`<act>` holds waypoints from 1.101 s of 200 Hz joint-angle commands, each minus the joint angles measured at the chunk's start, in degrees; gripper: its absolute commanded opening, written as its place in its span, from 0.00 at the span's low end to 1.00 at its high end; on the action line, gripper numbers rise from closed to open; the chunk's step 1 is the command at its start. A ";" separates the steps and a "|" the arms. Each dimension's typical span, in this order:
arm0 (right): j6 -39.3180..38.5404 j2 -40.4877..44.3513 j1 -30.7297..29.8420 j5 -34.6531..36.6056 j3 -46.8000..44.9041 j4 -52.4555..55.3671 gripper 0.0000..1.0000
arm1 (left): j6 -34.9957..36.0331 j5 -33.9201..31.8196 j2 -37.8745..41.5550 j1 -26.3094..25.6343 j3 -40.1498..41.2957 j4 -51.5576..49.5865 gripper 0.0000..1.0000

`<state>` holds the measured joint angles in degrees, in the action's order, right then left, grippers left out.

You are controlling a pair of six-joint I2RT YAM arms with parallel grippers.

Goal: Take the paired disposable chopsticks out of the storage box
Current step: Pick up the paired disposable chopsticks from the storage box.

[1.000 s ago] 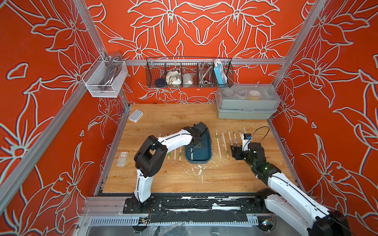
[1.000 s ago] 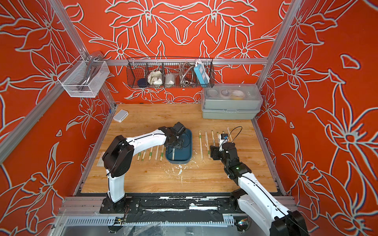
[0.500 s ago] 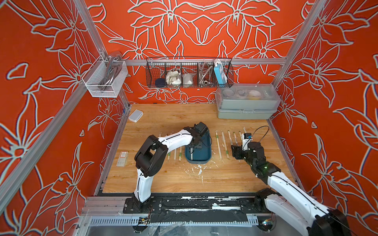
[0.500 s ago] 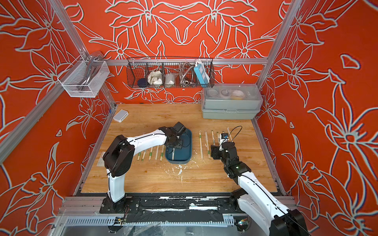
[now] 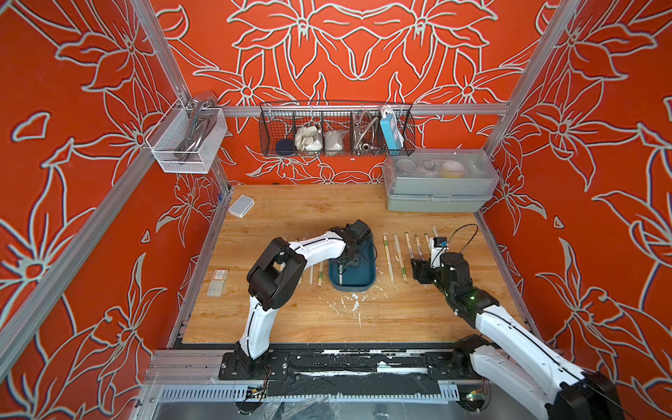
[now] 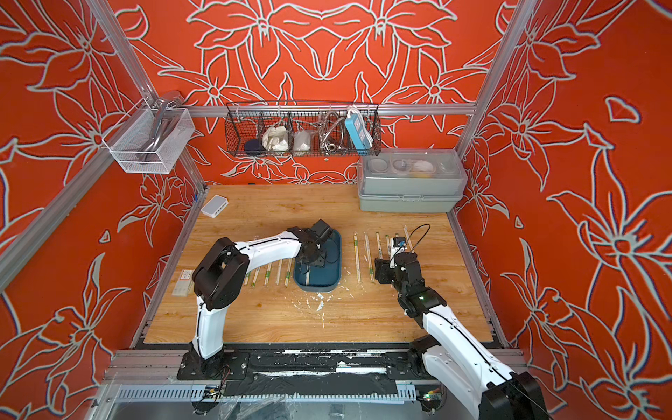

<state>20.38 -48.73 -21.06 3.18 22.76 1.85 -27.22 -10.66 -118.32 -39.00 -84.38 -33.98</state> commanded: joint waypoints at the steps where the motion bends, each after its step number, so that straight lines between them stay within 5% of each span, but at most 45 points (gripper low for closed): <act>1: 0.62 0.26 -0.32 0.82 1.75 1.11 0.69 | -0.29 -2.31 -1.96 0.24 -2.52 -2.34 0.62; 59: 0.60 1.76 -0.39 1.48 1.50 1.49 0.69 | -0.67 1.84 -5.33 0.31 -3.22 -0.30 0.51; 155: 0.61 3.46 -0.36 2.09 1.05 1.47 0.69 | -0.07 2.87 -6.92 0.81 -3.08 -1.09 0.01; 220: 0.54 3.47 -0.33 2.51 0.83 1.40 0.69 | 0.31 3.89 -4.11 0.95 -3.07 -1.65 0.00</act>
<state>20.36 -45.69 -21.06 4.27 22.76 3.01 -27.24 -8.58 -121.62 -38.59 -88.73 -31.90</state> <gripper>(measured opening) 0.693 0.047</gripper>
